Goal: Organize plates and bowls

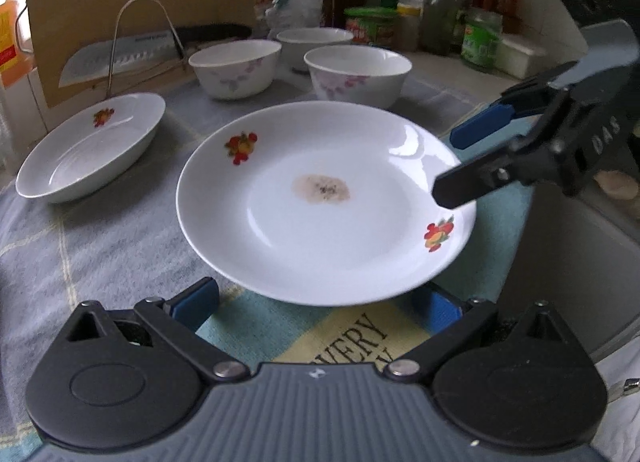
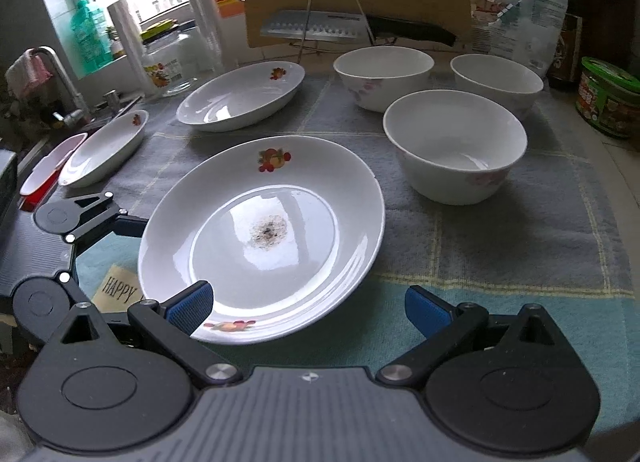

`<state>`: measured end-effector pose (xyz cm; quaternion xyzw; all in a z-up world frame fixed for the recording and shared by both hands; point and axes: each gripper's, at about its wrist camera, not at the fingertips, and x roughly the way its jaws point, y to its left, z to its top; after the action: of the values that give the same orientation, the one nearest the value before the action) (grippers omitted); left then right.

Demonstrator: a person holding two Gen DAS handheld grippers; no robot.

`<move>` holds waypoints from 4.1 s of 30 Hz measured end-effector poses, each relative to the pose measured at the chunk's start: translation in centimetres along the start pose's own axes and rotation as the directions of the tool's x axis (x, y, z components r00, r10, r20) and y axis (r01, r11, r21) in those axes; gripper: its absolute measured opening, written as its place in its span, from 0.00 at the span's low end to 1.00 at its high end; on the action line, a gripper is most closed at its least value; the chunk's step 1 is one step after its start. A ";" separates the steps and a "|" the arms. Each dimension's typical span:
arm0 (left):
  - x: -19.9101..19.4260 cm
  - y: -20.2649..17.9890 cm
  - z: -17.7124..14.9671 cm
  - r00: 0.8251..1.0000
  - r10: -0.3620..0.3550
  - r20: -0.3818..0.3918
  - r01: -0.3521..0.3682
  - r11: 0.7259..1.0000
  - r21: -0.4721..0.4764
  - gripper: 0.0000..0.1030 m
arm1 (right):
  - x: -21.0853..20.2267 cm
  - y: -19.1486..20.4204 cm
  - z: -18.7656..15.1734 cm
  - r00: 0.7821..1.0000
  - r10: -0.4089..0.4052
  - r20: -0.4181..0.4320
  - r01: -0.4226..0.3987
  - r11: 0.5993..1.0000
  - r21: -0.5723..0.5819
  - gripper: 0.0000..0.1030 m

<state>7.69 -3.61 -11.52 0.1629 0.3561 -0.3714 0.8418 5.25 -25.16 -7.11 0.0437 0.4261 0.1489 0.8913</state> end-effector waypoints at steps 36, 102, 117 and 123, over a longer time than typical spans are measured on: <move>0.0 0.1 -1.4 0.992 0.006 0.127 -0.006 1.000 -0.003 0.99 | 4.8 -1.3 4.4 0.996 0.058 -0.063 -0.058 0.998 0.004 1.00; -1.6 1.7 -1.7 0.986 -0.094 0.134 0.082 0.992 0.092 1.00 | 6.3 -0.8 7.2 0.969 0.193 -0.153 -0.182 0.980 0.083 1.00; -1.9 2.2 -2.1 0.983 -0.136 0.125 0.123 0.986 0.111 1.00 | 6.5 -1.3 7.3 0.967 0.223 -0.123 -0.209 0.971 0.121 1.00; -1.7 2.1 -2.2 0.982 -0.137 0.127 0.123 0.986 0.113 1.00 | 6.6 -1.0 7.4 0.965 0.227 -0.133 -0.214 0.971 0.105 1.00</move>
<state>7.41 -0.18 -11.83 0.1577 0.2886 -0.4540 0.8281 15.14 -23.78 -7.54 0.1199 0.4883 0.2306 0.8331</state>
